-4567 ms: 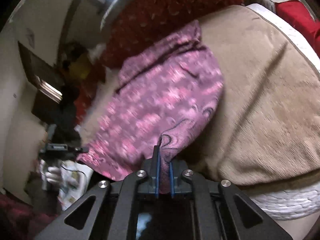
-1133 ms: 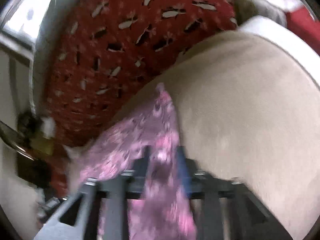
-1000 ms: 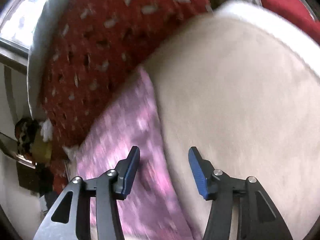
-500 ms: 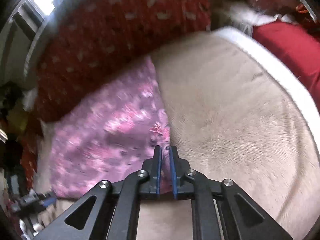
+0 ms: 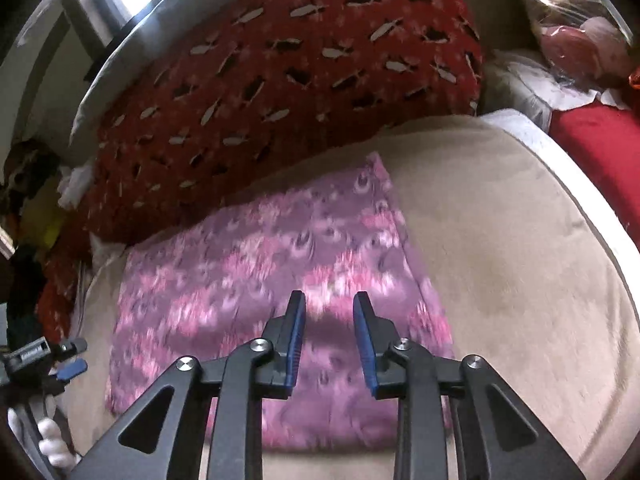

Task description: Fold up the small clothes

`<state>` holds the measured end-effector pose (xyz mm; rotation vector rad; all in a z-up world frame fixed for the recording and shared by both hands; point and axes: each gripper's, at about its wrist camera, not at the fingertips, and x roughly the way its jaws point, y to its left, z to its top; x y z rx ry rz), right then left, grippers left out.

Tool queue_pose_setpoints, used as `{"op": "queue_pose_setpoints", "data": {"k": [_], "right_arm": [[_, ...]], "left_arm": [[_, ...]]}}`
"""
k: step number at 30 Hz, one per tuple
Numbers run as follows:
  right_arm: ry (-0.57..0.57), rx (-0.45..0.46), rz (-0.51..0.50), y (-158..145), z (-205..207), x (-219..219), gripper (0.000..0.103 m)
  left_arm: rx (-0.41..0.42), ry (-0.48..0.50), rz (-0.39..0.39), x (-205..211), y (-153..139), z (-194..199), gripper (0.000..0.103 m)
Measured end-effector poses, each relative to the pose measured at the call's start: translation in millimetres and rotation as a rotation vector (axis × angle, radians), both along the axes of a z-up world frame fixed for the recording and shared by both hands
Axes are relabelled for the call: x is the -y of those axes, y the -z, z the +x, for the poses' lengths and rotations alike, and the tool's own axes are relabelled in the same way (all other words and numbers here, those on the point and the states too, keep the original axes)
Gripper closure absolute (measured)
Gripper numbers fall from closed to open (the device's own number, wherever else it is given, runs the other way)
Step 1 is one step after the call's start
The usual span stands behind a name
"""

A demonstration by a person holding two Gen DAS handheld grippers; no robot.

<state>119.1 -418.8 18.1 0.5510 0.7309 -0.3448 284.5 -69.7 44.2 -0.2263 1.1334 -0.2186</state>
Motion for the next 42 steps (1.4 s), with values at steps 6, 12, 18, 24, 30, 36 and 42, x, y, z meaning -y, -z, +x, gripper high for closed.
{"op": "queue_pose_setpoints", "data": {"k": [6, 12, 18, 24, 30, 36, 42], "right_arm": [[0.042, -0.090, -0.079, 61, 27, 9, 0.059], [0.033, -0.009, -0.075, 66, 21, 11, 0.052], [0.007, -0.027, -0.087, 64, 23, 9, 0.048], [-0.004, -0.059, 0.001, 55, 22, 20, 0.048], [0.083, -0.044, -0.020, 38, 25, 38, 0.045], [0.151, -0.136, 0.065, 61, 42, 62, 0.050], [0.067, 0.021, 0.029, 37, 37, 56, 0.097]], "left_arm": [[0.051, 0.039, 0.206, 41, 56, 0, 0.036], [0.037, 0.028, 0.199, 41, 53, 6, 0.032], [0.023, 0.016, 0.189, 41, 54, 11, 0.030], [0.031, 0.006, 0.196, 42, 51, 8, 0.030], [0.049, -0.003, 0.180, 44, 42, 4, 0.030], [0.130, -0.001, 0.172, 50, 25, 5, 0.030], [0.116, -0.002, 0.231, 54, 40, 20, 0.030]]}}
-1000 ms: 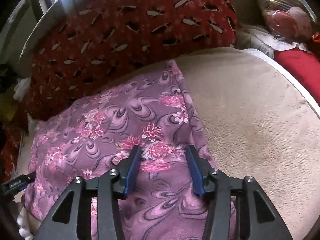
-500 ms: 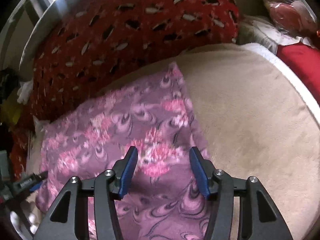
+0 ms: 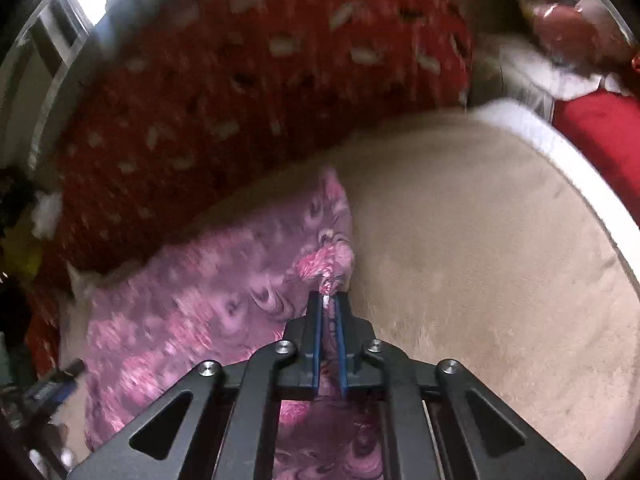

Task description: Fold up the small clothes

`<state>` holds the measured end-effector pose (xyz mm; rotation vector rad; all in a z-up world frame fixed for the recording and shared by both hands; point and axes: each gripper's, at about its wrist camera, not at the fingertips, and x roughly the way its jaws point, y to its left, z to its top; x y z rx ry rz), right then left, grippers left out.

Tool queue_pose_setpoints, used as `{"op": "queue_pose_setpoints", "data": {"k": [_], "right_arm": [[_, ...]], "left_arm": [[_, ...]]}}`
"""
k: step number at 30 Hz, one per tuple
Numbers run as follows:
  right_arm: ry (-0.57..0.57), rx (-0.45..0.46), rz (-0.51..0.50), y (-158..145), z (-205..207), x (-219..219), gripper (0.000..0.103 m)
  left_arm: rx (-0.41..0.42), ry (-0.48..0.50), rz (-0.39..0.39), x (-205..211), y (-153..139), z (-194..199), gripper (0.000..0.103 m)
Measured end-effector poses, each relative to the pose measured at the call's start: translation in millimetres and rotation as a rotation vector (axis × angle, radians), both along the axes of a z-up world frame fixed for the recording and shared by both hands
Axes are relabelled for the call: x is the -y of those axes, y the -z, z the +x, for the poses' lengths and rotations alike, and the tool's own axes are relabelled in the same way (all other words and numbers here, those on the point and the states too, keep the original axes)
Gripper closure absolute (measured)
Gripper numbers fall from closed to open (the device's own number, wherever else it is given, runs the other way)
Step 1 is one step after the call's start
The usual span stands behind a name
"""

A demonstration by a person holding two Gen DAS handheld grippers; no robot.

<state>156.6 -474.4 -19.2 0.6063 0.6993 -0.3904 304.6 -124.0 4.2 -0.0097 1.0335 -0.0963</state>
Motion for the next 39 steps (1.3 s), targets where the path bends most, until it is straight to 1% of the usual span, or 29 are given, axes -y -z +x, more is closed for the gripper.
{"op": "queue_pose_setpoints", "data": {"k": [1, 3, 4, 5, 8, 10, 11, 12, 14, 16, 17, 18, 19, 20, 21, 22, 23, 24, 25, 26, 27, 28, 30, 32, 34, 35, 36, 37, 39], "right_arm": [[0.017, -0.022, 0.000, 7, -1, 2, 0.097], [-0.002, -0.128, 0.037, 31, 6, 6, 0.097], [-0.008, -0.107, 0.024, 31, 5, 5, 0.096], [-0.007, -0.101, 0.013, 26, 5, 5, 0.092], [0.046, -0.023, 0.020, 5, 8, 9, 0.088], [0.055, 0.021, 0.061, -2, 15, 16, 0.074], [0.059, 0.020, 0.071, -2, 21, 18, 0.063], [0.071, 0.013, 0.070, -1, 27, 20, 0.061], [0.106, -0.015, 0.055, 6, 40, 25, 0.061], [0.134, -0.073, 0.065, 20, 53, 32, 0.061], [0.125, -0.096, 0.090, 27, 56, 35, 0.068], [0.103, -0.092, 0.085, 27, 59, 33, 0.094], [0.056, -0.051, 0.062, 22, 60, 31, 0.099], [0.041, -0.021, 0.057, 18, 58, 31, 0.099], [0.069, -0.013, 0.049, 18, 54, 33, 0.098], [0.104, -0.043, 0.061, 25, 52, 38, 0.098], [0.105, -0.082, 0.098, 34, 53, 42, 0.097], [0.102, -0.077, 0.102, 35, 52, 41, 0.098], [0.106, -0.075, 0.079, 28, 50, 39, 0.095], [0.109, -0.083, 0.048, 20, 49, 34, 0.089], [0.120, -0.086, 0.007, 11, 46, 27, 0.089], [0.108, -0.034, -0.022, -2, 38, 15, 0.089], [0.040, 0.061, -0.021, -15, 28, -2, 0.087], [-0.035, 0.077, -0.023, -16, 24, -24, 0.081], [-0.112, 0.044, -0.032, -1, 23, -46, 0.071], [-0.153, -0.012, -0.028, 13, 29, -53, 0.068], [-0.173, -0.057, -0.085, 23, 33, -64, 0.068], [-0.169, -0.042, -0.157, 19, 32, -73, 0.068], [-0.169, -0.104, -0.219, 9, 40, -87, 0.066]], "left_arm": [[-0.034, 0.012, 0.016, 3, 12, 2, 0.029], [-0.033, 0.019, 0.030, 6, 19, 0, 0.028], [-0.022, 0.024, 0.036, 7, 17, -1, 0.028], [-0.023, 0.027, 0.029, 7, 16, -1, 0.028], [-0.024, 0.019, -0.034, 3, 11, -3, 0.028], [-0.004, 0.018, -0.054, 1, 6, -4, 0.028], [0.006, 0.019, -0.053, 1, 5, -4, 0.028], [0.012, 0.020, -0.051, 2, 5, -5, 0.028], [0.013, 0.022, -0.056, 2, 5, -5, 0.028], [0.012, 0.033, -0.054, 4, 7, -4, 0.028], [0.010, 0.037, -0.043, 5, 8, -3, 0.028], [0.008, 0.040, -0.035, 6, 10, -1, 0.028], [-0.002, 0.043, -0.009, 9, 16, 2, 0.027], [-0.014, 0.046, 0.015, 12, 22, 5, 0.026], [-0.017, 0.045, 0.030, 14, 25, 5, 0.019], [-0.011, 0.042, 0.047, 15, 28, 5, 0.017], [-0.007, 0.044, 0.049, 15, 27, 5, 0.017], [-0.012, 0.046, 0.043, 14, 26, 5, 0.017], [-0.024, 0.049, 0.025, 12, 24, 6, 0.017], [-0.039, 0.043, 0.001, 7, 21, 7, 0.017], [-0.049, 0.030, -0.026, 1, 16, 8, 0.017], [-0.043, 0.016, -0.048, -4, 11, 8, 0.017], [-0.025, -0.004, -0.063, -11, 4, 8, 0.017], [-0.022, -0.010, -0.063, -15, 3, 8, 0.017], [-0.062, -0.003, -0.040, -12, 15, 11, 0.017], [-0.078, 0.008, -0.028, -9, 20, 13, 0.017], [-0.083, 0.014, -0.021, -8, 24, 13, 0.015], [-0.074, 0.012, -0.022, -8, 24, 13, 0.015], [-0.078, 0.016, -0.026, -7, 22, 13, 0.015]]}}
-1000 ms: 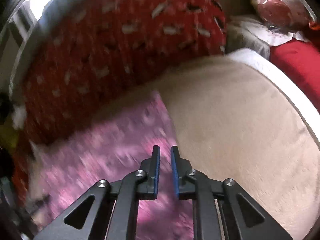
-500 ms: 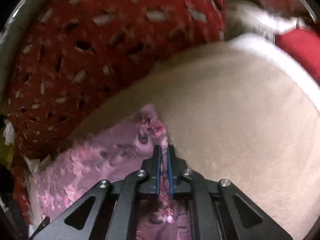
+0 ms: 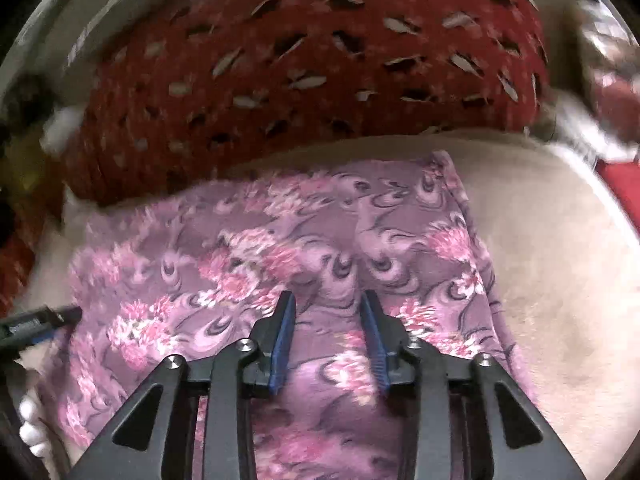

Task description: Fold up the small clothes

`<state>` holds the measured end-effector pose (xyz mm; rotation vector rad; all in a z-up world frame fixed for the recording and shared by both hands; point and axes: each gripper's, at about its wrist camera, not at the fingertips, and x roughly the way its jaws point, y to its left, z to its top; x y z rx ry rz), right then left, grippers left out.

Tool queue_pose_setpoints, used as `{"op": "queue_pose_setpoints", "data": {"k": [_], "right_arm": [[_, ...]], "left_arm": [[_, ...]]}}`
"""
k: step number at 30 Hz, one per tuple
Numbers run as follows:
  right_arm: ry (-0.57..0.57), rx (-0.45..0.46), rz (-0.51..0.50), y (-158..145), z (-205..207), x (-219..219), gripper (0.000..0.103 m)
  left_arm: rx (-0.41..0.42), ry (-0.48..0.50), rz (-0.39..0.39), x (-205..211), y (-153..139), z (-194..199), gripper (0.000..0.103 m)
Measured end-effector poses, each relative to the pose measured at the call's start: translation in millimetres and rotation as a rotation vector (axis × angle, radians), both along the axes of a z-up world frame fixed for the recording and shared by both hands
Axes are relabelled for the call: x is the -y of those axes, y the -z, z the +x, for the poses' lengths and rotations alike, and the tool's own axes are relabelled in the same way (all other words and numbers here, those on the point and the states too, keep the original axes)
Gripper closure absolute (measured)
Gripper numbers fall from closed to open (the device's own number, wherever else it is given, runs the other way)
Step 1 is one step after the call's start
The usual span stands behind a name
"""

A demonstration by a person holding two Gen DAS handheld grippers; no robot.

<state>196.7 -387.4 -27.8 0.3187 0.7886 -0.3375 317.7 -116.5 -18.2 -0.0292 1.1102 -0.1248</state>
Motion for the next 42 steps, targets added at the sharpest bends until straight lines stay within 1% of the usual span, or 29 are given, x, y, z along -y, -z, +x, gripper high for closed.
{"op": "queue_pose_setpoints", "data": {"k": [3, 6, 8, 10, 12, 13, 14, 16, 18, 19, 20, 21, 22, 24, 25, 26, 28, 29, 30, 31, 33, 34, 35, 36, 37, 38, 40, 41, 42], "right_arm": [[-0.073, 0.113, 0.075, -25, 5, -20, 0.066], [-0.127, 0.148, 0.120, -34, 22, -38, 0.066], [-0.149, 0.141, 0.142, -32, 30, -49, 0.066], [-0.172, 0.087, 0.143, -19, 44, -61, 0.066], [-0.196, -0.036, 0.121, 8, 54, -70, 0.067], [-0.202, -0.008, 0.098, 8, 51, -69, 0.067], [-0.201, 0.002, 0.093, 5, 48, -70, 0.067], [-0.171, 0.001, 0.117, -4, 41, -66, 0.068], [-0.135, 0.043, 0.104, -15, 24, -61, 0.068], [-0.106, 0.075, 0.078, -21, 11, -56, 0.068], [-0.082, 0.088, 0.058, -22, 4, -52, 0.065], [-0.051, 0.092, 0.039, -21, -2, -46, 0.056], [-0.018, 0.071, 0.035, -15, -8, -38, 0.051], [-0.019, -0.020, 0.096, 9, -8, -21, 0.053], [-0.045, 0.019, 0.086, 5, -15, -19, 0.053], [-0.051, 0.023, 0.074, -3, -20, -20, 0.053], [-0.052, 0.067, 0.097, -14, -29, -20, 0.049], [-0.064, 0.095, 0.107, -18, -32, -20, 0.049], [-0.088, 0.122, 0.114, -23, -32, -22, 0.049], [-0.108, 0.127, 0.115, -23, -25, -27, 0.049], [-0.160, 0.109, 0.108, -18, -12, -33, 0.048], [-0.181, 0.090, 0.111, -11, -7, -35, 0.046], [-0.199, 0.042, 0.120, 5, 0, -35, 0.043], [-0.207, 0.048, 0.110, 11, 1, -37, 0.042], [-0.217, 0.131, 0.077, 16, -8, -40, 0.042], [-0.217, 0.136, 0.080, 16, -10, -40, 0.042], [-0.217, 0.136, 0.092, 14, -10, -38, 0.042], [-0.218, 0.142, 0.095, 15, -12, -38, 0.042], [-0.219, 0.146, 0.102, 14, -13, -37, 0.042]], "left_arm": [[-0.006, -0.003, -0.012, -3, 0, -1, 0.015], [-0.011, 0.003, -0.017, -4, -1, 0, 0.015], [-0.014, 0.004, -0.022, -5, 0, 0, 0.015], [-0.016, 0.004, -0.024, -5, 0, 1, 0.015], [-0.018, 0.008, -0.026, -5, 1, 3, 0.015], [-0.021, 0.011, -0.030, -6, 1, 5, 0.015], [-0.025, 0.011, -0.034, -7, 1, 6, 0.015], [-0.033, 0.010, -0.046, -9, -2, 6, 0.015], [-0.029, 0.003, -0.057, -13, -5, 7, 0.015], [-0.021, -0.006, -0.062, -15, -7, 7, 0.015], [-0.020, -0.011, -0.062, -16, -7, 7, 0.015], [-0.026, -0.013, -0.062, -17, -5, 8, 0.015], [-0.047, -0.012, -0.078, -18, -1, 10, 0.015], [-0.079, -0.010, -0.115, -23, 1, 13, 0.015], [-0.087, -0.015, -0.146, -31, -2, 15, 0.015], [-0.079, -0.037, -0.163, -40, -7, 16, 0.015], [-0.063, -0.089, -0.191, -61, -14, 20, 0.015], [-0.065, -0.120, -0.235, -78, -17, 24, 0.015], [-0.075, -0.134, -0.263, -87, -16, 27, 0.015], [-0.105, -0.156, -0.324, -104, -13, 32, 0.015], [-0.165, -0.173, -0.416, -121, -4, 40, 0.015], [-0.215, -0.172, -0.469, -127, 3, 46, 0.015], [-0.245, -0.154, -0.506, -129, 7, 51, 0.015], [-0.277, -0.142, -0.537, -129, 11, 55, 0.015], [-0.307, -0.134, -0.562, -127, 15, 59, 0.015], [-0.337, -0.108, -0.583, -122, 20, 63, 0.015], [-0.399, -0.052, -0.599, -107, 29, 68, 0.015], [-0.432, -0.021, -0.592, -97, 35, 70, 0.015], [-0.440, -0.002, -0.581, -90, 37, 71, 0.015]]}}
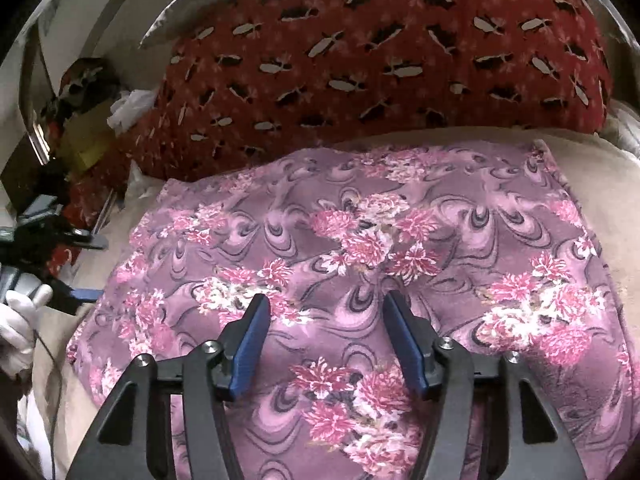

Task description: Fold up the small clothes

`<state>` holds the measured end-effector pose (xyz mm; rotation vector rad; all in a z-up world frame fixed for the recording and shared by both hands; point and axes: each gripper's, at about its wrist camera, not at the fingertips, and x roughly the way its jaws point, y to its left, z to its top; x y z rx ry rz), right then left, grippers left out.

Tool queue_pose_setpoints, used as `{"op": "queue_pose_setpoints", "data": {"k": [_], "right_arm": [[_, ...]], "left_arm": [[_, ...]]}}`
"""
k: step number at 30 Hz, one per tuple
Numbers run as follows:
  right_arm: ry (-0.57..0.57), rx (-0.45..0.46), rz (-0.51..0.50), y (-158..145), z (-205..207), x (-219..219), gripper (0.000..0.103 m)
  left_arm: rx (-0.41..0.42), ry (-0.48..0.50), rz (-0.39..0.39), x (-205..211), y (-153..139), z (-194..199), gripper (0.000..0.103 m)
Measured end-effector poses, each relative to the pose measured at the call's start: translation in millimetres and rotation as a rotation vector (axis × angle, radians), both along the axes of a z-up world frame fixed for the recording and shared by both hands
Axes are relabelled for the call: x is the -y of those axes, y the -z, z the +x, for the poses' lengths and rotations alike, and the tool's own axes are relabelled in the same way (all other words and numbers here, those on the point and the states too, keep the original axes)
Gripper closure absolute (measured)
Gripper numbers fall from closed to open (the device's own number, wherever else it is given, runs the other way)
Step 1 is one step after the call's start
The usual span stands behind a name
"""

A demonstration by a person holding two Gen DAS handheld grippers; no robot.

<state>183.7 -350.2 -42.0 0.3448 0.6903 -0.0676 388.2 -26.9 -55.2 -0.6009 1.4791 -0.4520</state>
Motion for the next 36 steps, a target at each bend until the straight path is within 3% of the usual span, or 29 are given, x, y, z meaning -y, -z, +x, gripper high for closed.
{"op": "queue_pose_setpoints", "data": {"k": [2, 5, 8, 11, 14, 17, 19, 23, 27, 29, 30, 31, 36], "right_arm": [[0.000, 0.002, 0.002, 0, -1, 1, 0.042], [0.000, 0.006, 0.004, -1, -2, 2, 0.042], [-0.002, 0.012, 0.015, 2, -4, 3, 0.042], [-0.004, 0.019, 0.028, 2, -5, 5, 0.042], [-0.004, 0.025, 0.038, 2, -6, 6, 0.041], [-0.008, 0.033, 0.057, 2, -7, 9, 0.041], [-0.007, 0.038, 0.068, 3, -8, 10, 0.041], [-0.008, 0.041, 0.071, 2, -8, 10, 0.041], [-0.011, 0.044, 0.079, 2, -8, 11, 0.041], [-0.012, 0.044, 0.079, 2, -8, 11, 0.041], [-0.012, 0.044, 0.080, 2, -8, 12, 0.041], [-0.012, 0.043, 0.079, 2, -8, 11, 0.041], [-0.012, 0.010, 0.092, -3, -7, 14, 0.042]], "left_arm": [[0.027, 0.053, 0.019, 14, -4, 3, 0.015], [0.013, 0.160, -0.112, 31, -11, -1, 0.015], [0.058, 0.236, -0.062, 45, -12, 0, 0.015], [-0.013, 0.168, -0.122, 44, 0, 6, 0.015], [0.045, 0.184, -0.220, 46, -20, -7, 0.015], [0.135, 0.235, -0.226, 57, -43, -16, 0.015], [0.153, 0.257, -0.200, 63, -42, -14, 0.015], [0.027, 0.241, -0.103, 61, 1, -2, 0.015], [0.034, 0.176, -0.166, 60, 2, -4, 0.015], [0.064, 0.174, -0.147, 65, -7, -10, 0.030], [0.070, 0.182, -0.132, 68, -10, -12, 0.057], [0.070, 0.198, -0.122, 74, -14, -14, 0.072], [0.122, 0.173, -0.131, 77, -44, -26, 0.074]]}}
